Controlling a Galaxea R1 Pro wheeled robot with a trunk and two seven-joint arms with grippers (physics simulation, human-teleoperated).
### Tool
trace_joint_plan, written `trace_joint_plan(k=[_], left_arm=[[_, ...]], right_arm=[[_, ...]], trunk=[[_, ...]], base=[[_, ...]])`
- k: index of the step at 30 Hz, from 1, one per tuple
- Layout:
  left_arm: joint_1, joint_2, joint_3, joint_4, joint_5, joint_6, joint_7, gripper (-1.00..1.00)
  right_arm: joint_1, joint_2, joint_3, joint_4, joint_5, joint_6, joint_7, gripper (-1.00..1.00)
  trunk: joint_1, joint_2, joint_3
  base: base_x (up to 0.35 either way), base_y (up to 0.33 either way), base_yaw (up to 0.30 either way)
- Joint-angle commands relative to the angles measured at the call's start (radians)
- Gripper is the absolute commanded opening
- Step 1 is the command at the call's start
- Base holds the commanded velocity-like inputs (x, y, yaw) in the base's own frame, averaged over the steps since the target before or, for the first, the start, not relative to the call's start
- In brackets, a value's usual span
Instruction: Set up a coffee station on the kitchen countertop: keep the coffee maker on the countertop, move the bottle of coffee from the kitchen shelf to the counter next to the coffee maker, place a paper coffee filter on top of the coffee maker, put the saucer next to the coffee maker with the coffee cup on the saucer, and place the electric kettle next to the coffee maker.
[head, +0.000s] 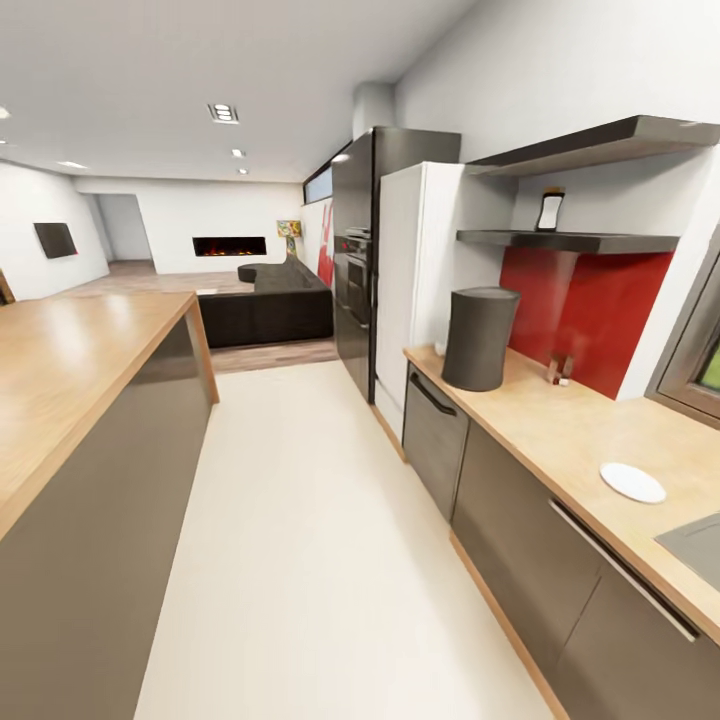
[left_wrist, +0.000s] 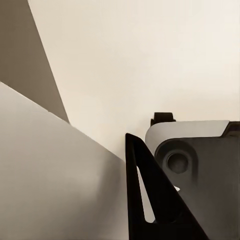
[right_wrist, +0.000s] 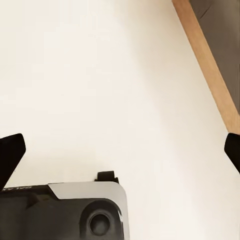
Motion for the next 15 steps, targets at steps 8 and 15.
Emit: trace_joint_plan(k=[8,15], left_arm=[[-0.001,0.0,-0.003,0.001,-0.003,-0.005,0.005,-1.0],[-0.001,0.0,-0.002,0.001,-0.003,-0.004,0.005,-1.0]], right_arm=[[-0.001,-0.012,-0.003,0.046,0.074,-0.004,0.004,1.0],[-0.001,-0.015,-0.003,0.05,0.098,-0.005,0.001,1.0]], trunk=[[0.001,-0.002,-0.002],[0.001,-0.002,-0.002]], base=[[0.338,0.001,0.001],[0.339,0.0,0.0]])
